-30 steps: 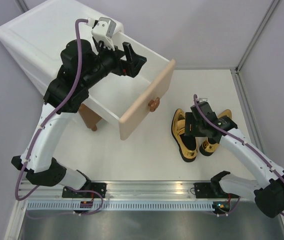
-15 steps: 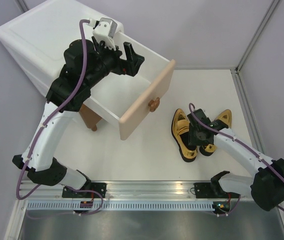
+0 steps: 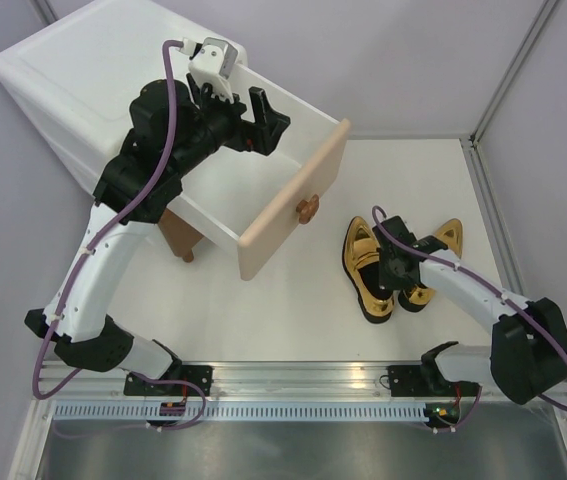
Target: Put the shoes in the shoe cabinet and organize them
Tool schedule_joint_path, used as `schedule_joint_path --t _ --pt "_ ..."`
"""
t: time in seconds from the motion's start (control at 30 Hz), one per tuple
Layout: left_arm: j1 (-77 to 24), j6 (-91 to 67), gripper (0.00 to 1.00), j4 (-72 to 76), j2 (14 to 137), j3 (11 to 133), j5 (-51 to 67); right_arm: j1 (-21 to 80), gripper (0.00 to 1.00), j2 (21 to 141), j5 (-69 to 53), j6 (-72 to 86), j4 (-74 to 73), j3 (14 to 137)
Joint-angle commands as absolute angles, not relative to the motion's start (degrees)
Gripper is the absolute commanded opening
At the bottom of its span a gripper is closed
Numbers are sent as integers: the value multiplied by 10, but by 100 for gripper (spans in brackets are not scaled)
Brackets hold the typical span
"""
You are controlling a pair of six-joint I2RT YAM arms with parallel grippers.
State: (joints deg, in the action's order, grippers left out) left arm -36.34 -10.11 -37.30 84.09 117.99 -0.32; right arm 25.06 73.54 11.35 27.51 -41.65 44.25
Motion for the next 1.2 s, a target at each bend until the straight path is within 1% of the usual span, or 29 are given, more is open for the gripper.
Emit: schedule_joint_path --t 0.0,0.23,0.4,0.53,0.57,0.67,0.77,0.8,1.0,1.1,1.17 --pt "-362 -83 100 -353 832 1176 25 218 1 708 152 260 -389 503" --pt "-362 -85 100 -352 837 1180 30 137 1 700 164 252 -397 623" --pt "-362 -85 100 -352 838 1185 11 91 1 722 172 248 -396 742" --pt "-361 -82 100 -352 837 1192 3 80 1 751 174 238 -379 851" --pt "-362 -81 100 -352 836 1192 3 79 1 757 172 237 -374 894" --pt "-362 -80 100 -352 834 1192 -14 79 0 774 154 237 -344 964" --pt "-361 -76 100 -352 830 1191 -21 80 1 783 119 250 -296 1006" --pt "-361 -75 100 -352 828 1190 -26 80 1 783 108 253 -281 1012" --pt "-361 -69 100 -350 819 1186 -48 80 1 766 3 308 -71 981" --pt "-362 -70 100 -349 812 1179 -51 80 1 769 -53 343 -21 982" --pt "-362 -71 100 -349 807 1172 -51 81 1 773 -67 357 24 984"
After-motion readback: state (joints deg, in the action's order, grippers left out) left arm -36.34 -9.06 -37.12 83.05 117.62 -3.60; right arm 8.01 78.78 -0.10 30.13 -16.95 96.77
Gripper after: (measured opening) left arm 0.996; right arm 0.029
